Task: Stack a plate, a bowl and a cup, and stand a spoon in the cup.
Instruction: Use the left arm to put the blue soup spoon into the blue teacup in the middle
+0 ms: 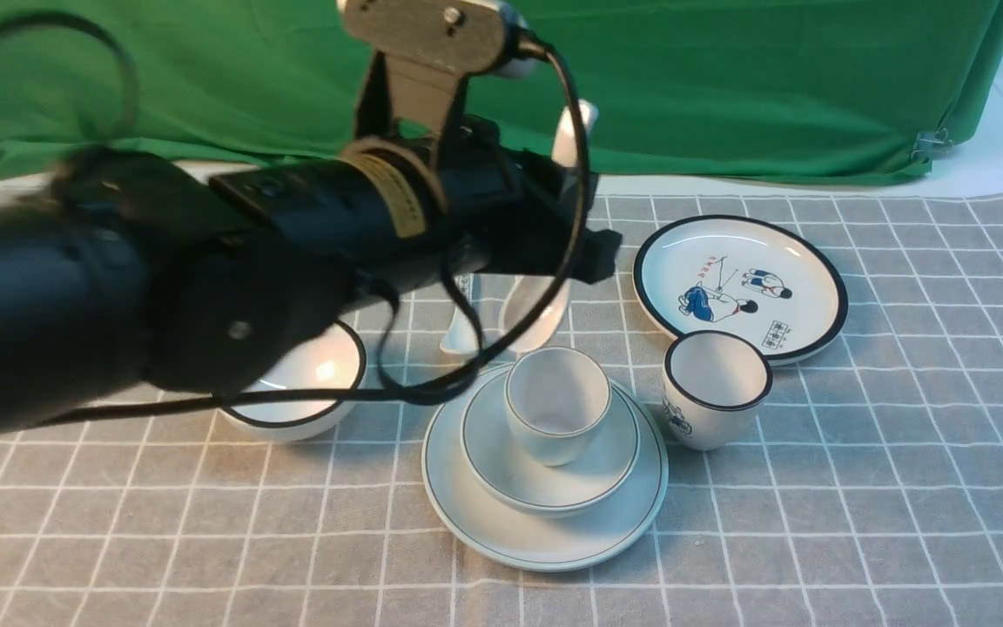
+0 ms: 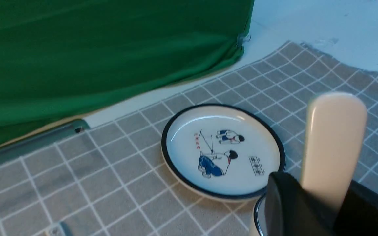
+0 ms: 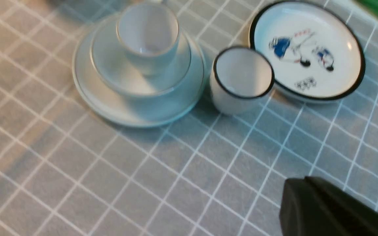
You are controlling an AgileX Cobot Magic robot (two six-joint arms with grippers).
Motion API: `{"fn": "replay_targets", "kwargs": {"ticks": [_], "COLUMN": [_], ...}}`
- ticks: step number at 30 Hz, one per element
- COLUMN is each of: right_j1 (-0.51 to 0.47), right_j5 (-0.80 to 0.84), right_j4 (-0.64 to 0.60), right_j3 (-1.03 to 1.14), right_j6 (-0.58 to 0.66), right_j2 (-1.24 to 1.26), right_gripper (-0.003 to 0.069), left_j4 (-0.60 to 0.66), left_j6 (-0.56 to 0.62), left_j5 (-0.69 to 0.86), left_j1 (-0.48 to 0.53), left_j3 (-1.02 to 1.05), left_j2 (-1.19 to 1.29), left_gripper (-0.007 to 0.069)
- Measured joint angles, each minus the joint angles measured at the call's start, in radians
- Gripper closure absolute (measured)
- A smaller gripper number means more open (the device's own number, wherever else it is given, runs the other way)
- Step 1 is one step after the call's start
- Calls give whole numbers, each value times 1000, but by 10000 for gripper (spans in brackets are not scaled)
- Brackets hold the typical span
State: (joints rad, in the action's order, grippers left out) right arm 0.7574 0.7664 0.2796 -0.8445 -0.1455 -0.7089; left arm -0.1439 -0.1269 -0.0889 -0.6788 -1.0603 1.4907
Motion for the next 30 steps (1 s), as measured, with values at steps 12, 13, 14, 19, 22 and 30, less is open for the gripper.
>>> {"fn": "replay_targets", "kwargs": {"ticks": [12,13,14,19,22,30], "right_j1": [0,0,0,0,0,0], "right_j5": [-22,-35,-41,-94,-105,-109], "right_j4": [3,3,3,4,4,4], "right_j3": [31,31,31,31,31,31], "right_j6": [-27,-27,-27,-27,-28,-29], "right_j2": [60,60,60,60,60,60], "right_gripper": [636,636,636,636,636,636], "left_j4": [-9,-13,-14,-16,-50,-108], "left_j6": [-6,-6,-6,-13,-14,-14], "left_j5": [-499,-588,-632,-836,-901,-932], "left_j1": [15,28,33,63,64,64], "left_j3": [313,346,353,363,345,328], "left_j2": [-45,-37,-29,76,147,263], "left_gripper": [515,515,515,515,515,515]}}
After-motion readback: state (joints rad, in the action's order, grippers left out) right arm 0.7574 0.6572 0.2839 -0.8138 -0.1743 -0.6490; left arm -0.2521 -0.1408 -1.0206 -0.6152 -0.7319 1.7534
